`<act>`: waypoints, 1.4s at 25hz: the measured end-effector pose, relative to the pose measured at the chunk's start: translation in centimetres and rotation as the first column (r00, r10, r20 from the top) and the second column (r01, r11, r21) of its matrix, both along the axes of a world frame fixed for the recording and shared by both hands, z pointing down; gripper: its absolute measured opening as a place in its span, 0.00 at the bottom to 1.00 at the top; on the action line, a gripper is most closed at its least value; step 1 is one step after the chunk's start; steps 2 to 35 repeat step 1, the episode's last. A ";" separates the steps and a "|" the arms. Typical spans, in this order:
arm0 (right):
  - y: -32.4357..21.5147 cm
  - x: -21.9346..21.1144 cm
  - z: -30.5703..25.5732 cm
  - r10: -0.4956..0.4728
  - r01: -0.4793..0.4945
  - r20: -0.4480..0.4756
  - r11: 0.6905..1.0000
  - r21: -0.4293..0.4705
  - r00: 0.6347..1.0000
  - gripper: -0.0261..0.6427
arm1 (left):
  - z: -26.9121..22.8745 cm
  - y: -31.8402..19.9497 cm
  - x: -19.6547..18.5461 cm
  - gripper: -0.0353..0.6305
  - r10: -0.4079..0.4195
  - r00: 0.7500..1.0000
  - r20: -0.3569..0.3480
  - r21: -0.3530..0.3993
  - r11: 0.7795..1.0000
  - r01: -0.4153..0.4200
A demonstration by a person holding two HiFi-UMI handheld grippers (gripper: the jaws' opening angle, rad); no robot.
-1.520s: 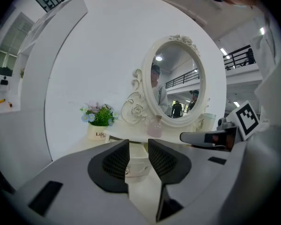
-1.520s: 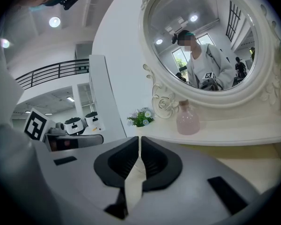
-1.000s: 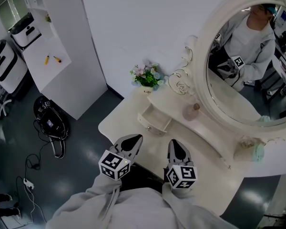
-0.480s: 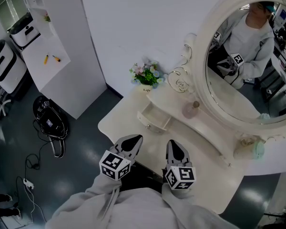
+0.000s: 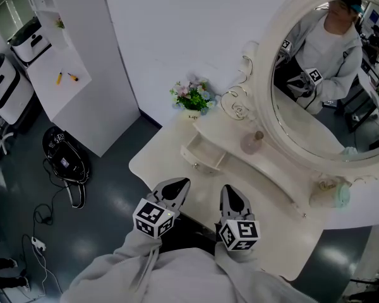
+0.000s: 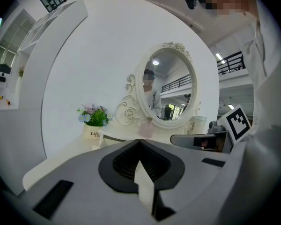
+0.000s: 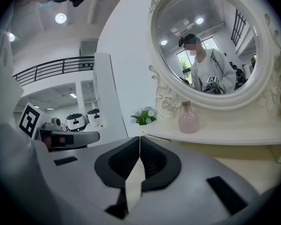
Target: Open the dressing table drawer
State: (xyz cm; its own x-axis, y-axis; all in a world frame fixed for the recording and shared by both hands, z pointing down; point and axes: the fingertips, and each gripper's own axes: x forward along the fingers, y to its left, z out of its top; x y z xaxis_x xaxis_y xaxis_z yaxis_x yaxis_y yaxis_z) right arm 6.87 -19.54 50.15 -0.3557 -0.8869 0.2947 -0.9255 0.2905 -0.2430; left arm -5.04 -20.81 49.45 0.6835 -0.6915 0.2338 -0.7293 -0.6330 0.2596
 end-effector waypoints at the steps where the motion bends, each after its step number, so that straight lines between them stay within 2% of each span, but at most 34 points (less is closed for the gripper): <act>1: 0.0 0.0 0.0 0.002 -0.002 0.001 1.000 -0.002 1.000 0.09 | 0.1 0.0 0.0 0.08 0.001 1.000 0.002 -0.001 1.000 -0.001; 35: 0.0 0.0 0.0 0.002 -0.002 0.001 1.000 -0.002 1.000 0.09 | 0.1 0.0 0.0 0.08 0.001 1.000 0.002 -0.001 1.000 -0.001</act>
